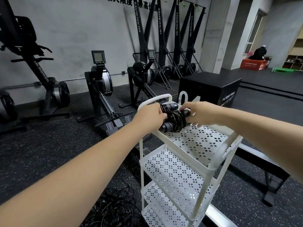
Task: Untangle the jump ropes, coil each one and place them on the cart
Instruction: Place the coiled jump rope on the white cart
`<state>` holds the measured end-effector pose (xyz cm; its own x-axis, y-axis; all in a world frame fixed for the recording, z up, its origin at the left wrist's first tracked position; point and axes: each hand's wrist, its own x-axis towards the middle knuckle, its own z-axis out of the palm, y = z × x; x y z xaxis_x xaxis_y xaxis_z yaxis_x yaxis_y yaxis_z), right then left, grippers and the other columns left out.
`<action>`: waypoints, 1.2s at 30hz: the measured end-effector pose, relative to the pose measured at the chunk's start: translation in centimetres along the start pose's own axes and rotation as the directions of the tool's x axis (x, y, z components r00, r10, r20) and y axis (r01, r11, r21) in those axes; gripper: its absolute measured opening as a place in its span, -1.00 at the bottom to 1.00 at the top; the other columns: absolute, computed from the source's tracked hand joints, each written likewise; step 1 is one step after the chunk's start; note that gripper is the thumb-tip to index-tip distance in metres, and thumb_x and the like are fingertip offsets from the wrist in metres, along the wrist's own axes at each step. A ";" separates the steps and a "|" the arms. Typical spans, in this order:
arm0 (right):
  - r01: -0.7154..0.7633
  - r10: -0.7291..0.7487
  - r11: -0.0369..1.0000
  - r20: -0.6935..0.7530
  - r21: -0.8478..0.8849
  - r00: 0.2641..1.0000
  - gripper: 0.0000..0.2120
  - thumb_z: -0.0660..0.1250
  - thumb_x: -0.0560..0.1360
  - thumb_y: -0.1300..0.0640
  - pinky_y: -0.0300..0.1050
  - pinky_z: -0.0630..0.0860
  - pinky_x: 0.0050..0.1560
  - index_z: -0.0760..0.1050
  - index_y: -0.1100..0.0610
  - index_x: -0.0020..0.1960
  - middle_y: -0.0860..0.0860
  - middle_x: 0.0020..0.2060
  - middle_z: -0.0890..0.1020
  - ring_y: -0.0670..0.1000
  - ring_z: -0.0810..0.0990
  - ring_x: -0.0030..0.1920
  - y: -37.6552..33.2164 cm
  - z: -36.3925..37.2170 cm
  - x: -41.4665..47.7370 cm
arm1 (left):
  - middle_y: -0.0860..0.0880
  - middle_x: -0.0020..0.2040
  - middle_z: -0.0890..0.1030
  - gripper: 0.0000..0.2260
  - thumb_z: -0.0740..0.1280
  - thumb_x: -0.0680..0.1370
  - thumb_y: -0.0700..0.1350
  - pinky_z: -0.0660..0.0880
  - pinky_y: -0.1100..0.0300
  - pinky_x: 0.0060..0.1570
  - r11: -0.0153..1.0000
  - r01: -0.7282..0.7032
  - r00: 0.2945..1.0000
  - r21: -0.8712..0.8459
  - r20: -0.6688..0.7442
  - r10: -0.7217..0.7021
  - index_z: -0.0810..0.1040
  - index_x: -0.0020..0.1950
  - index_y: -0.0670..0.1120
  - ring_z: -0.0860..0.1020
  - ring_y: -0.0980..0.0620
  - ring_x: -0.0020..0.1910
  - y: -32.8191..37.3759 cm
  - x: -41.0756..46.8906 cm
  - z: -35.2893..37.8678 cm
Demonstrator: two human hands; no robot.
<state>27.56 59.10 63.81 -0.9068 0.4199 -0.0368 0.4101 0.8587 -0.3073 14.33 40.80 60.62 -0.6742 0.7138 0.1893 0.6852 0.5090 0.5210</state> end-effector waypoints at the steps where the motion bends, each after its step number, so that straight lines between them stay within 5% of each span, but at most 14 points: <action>1: -0.009 0.009 0.996 -0.004 0.084 1.000 -0.68 0.43 0.64 0.17 0.16 0.74 0.09 0.55 -0.11 0.33 0.10 0.01 0.76 0.08 0.80 -0.14 0.4 0.2 0.3 | -0.01 -0.10 0.67 -0.78 0.32 0.71 0.09 0.45 0.07 -0.13 1.000 0.005 1.000 -0.009 0.010 -0.005 0.57 0.05 -0.05 0.57 -0.02 -0.10 0.0 -0.1 -0.1; 6: -0.097 0.120 0.937 -0.048 0.335 0.992 -0.89 0.50 0.64 0.07 0.18 0.73 0.17 0.67 -0.06 0.16 0.16 -0.04 0.79 0.12 0.81 -0.17 1.1 -0.8 0.8 | -0.07 0.03 0.73 -0.74 0.28 0.73 0.09 0.58 0.00 0.05 0.999 0.031 0.997 -0.026 0.075 -0.029 0.61 0.06 -0.08 0.66 -0.11 0.02 0.5 -0.4 0.0; 11: -0.141 0.156 0.963 -0.048 0.228 0.987 -0.82 0.46 0.66 0.03 -0.01 0.76 -0.03 0.62 0.00 0.24 0.13 -0.07 0.77 0.10 0.80 -0.15 1.1 -0.4 1.1 | 0.04 -0.06 0.64 -0.76 0.27 0.71 0.18 0.55 0.01 0.00 0.993 -0.014 1.000 0.120 -0.008 0.015 0.52 -0.03 0.06 0.61 -0.03 0.00 0.1 -0.4 0.3; 15: -0.076 0.080 0.997 -0.200 0.025 0.977 -0.73 0.42 0.65 0.08 -0.05 0.60 0.00 0.62 0.04 0.34 0.04 0.15 0.73 0.09 0.69 0.00 -0.2 -1.5 0.5 | 0.10 -0.06 0.65 -0.72 0.31 0.69 0.21 0.47 0.18 -0.14 0.996 -0.020 1.000 -0.089 -0.025 0.018 0.62 0.05 0.02 0.58 0.12 -0.06 -0.8 -1.3 -0.8; 17: 0.002 -0.008 1.000 -0.291 -0.023 0.957 -0.76 0.43 0.64 0.07 -0.15 0.45 0.03 0.63 0.03 0.30 -0.03 0.13 0.71 0.04 0.61 0.03 -1.9 -2.1 -0.6 | 0.11 -0.02 0.64 -0.73 0.31 0.69 0.20 0.45 0.15 -0.13 0.993 -0.039 0.996 -0.108 -0.081 0.030 0.63 0.07 0.03 0.57 0.14 -0.04 -1.7 -2.1 -1.4; 20: 0.142 -0.129 0.990 -0.363 0.008 0.923 -0.81 0.43 0.63 0.06 -0.19 0.47 -0.07 0.65 -0.03 0.23 -0.11 0.02 0.71 -0.01 0.63 0.01 -5.5 -1.8 -2.4 | 0.11 -0.06 0.62 -0.77 0.30 0.71 0.16 0.43 0.12 -0.15 0.989 -0.028 0.990 -0.145 -0.143 0.007 0.63 0.08 0.04 0.55 0.14 -0.11 -3.9 -3.8 -2.2; 24: 0.264 -0.239 0.962 -0.244 0.073 0.940 -0.82 0.43 0.61 -0.02 -0.06 0.61 0.12 0.65 -0.09 0.20 -0.19 -0.04 0.70 -0.09 0.66 0.00 -11.7 0.8 -4.1 | 0.11 -0.06 0.67 -0.80 0.29 0.72 0.13 0.46 0.07 -0.15 0.986 0.078 0.989 -0.147 -0.110 -0.094 0.63 0.06 0.08 0.60 0.05 -0.10 -8.5 -6.7 -2.6; 29: 0.368 -0.365 0.925 -0.050 0.092 0.930 -0.76 0.44 0.61 -0.07 -0.22 0.48 -0.14 0.61 -0.09 0.26 -0.14 0.04 0.69 -0.13 0.61 -0.10 -18.3 7.6 -4.7 | 0.13 -0.10 0.73 -0.83 0.33 0.69 0.06 0.40 0.13 -0.26 0.945 0.251 0.963 -0.208 -0.048 -0.266 0.66 -0.02 0.06 0.56 0.11 -0.25 -16.2 -11.0 -1.2; 33: 0.345 -0.359 0.920 0.051 0.186 0.932 -0.69 0.43 0.63 -0.06 -0.17 0.45 -0.13 0.59 -0.04 0.34 -0.09 0.07 0.63 -0.05 0.60 -0.06 -20.9 15.8 -3.3 | 0.13 -0.24 0.67 -0.83 0.34 0.70 0.00 0.31 0.20 -0.45 0.897 0.390 0.919 -0.209 0.024 -0.394 0.65 -0.05 0.03 0.46 0.10 -0.41 -22.3 -14.5 1.2; 36: 0.272 -0.306 0.930 0.112 0.248 0.945 -0.71 0.45 0.61 -0.05 -0.12 0.46 -0.06 0.61 -0.02 0.29 -0.07 0.03 0.66 0.02 0.64 0.03 -21.0 22.9 -1.4 | 0.13 -0.16 0.72 -0.85 0.35 0.69 -0.03 0.33 0.18 -0.40 0.861 0.466 0.884 -0.204 0.072 -0.462 0.66 -0.05 0.07 0.49 0.10 -0.37 -26.9 -16.3 3.9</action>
<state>18.00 33.71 48.57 -0.9938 0.1010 -0.0471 0.1106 0.8400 -0.5312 7.98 17.35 40.33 -0.8927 0.4305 -0.1329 0.2194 0.6731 0.7063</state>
